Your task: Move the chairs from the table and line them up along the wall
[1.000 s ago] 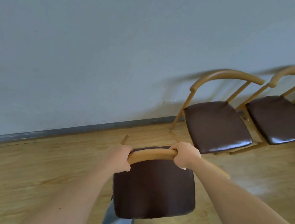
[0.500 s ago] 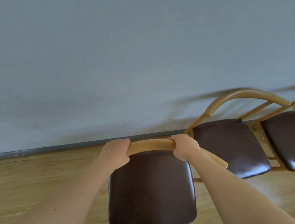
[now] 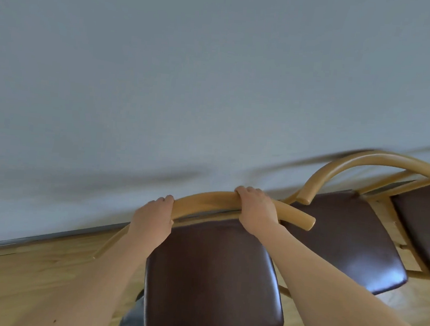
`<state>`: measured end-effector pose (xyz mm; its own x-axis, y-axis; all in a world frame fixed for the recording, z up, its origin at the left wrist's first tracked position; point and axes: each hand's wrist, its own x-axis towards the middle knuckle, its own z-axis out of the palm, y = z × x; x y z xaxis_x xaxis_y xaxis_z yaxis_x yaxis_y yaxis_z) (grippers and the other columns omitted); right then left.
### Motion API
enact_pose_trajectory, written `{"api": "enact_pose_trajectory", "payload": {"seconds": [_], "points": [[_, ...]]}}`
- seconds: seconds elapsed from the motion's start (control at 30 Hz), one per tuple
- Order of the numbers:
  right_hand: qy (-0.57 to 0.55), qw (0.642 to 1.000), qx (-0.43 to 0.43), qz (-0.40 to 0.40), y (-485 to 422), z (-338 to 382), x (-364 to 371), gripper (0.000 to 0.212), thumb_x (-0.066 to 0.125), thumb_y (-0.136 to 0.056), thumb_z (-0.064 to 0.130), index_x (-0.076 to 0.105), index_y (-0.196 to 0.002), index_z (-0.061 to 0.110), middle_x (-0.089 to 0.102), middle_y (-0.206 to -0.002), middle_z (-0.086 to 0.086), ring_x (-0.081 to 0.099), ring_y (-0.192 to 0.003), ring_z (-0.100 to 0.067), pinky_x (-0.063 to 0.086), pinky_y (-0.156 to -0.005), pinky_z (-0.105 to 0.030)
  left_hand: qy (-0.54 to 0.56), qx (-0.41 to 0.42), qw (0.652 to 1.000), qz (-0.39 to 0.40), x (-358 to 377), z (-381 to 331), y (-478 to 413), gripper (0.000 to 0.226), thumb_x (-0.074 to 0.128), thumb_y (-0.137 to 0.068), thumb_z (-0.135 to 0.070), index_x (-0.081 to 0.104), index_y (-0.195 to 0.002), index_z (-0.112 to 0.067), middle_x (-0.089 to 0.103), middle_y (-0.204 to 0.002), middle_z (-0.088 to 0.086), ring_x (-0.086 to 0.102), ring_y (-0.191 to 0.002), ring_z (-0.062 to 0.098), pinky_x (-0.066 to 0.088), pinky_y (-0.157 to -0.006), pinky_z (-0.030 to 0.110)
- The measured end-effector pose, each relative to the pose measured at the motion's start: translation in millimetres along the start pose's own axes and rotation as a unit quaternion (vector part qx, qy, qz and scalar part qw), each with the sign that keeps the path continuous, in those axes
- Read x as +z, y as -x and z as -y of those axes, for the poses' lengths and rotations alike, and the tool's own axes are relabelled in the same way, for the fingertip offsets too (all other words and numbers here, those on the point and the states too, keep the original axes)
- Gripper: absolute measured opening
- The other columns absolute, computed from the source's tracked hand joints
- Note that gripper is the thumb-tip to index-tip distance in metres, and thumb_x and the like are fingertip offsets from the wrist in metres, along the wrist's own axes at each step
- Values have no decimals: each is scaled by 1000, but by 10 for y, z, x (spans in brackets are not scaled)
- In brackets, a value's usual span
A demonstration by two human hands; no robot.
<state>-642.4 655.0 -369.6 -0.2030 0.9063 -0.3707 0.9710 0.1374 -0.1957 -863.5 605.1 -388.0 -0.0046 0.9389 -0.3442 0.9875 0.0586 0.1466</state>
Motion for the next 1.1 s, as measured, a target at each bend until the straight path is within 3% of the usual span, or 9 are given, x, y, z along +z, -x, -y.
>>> {"api": "enact_pose_trajectory", "payload": {"seconds": [0.23, 0.6, 0.93, 1.1], "points": [[-34, 999, -5, -28, -274, 44, 59, 63, 55, -85, -4, 34, -142, 15, 46, -140, -6, 38, -132, -26, 36, -110, -36, -1, -11, 1000, -27, 27, 120, -288, 44, 55, -87, -4, 42, -128, -14, 60, -107, 3, 58, -91, 20, 46, -68, 28], [-34, 998, 31, -40, -499, 92, 70, 68, 56, -82, -6, 32, -144, 11, 43, -145, -4, 38, -135, -21, 42, -101, -29, 26, -12, 1000, -6, 50, 329, -565, 50, 62, -84, -8, 43, -129, -15, 60, -115, 4, 58, -102, 23, 50, -80, 34], [-42, 998, 47, -16, -497, 110, 22, 73, 54, -84, -5, 25, -149, 11, 32, -153, -3, 25, -143, -20, 32, -110, -29, 17, 2, 1000, 20, -79, 334, -659, 43, 66, -83, -16, 49, -123, -17, 64, -110, 3, 61, -100, 24, 51, -78, 35], [-47, 996, 60, -35, -343, 136, -68, 67, 54, -81, -4, 34, -142, 12, 41, -144, -5, 32, -136, -23, 34, -106, -29, 18, 84, 996, -35, -210, 201, -640, 41, 60, -84, -13, 50, -124, -15, 61, -117, 3, 56, -109, 25, 50, -80, 36]]}}
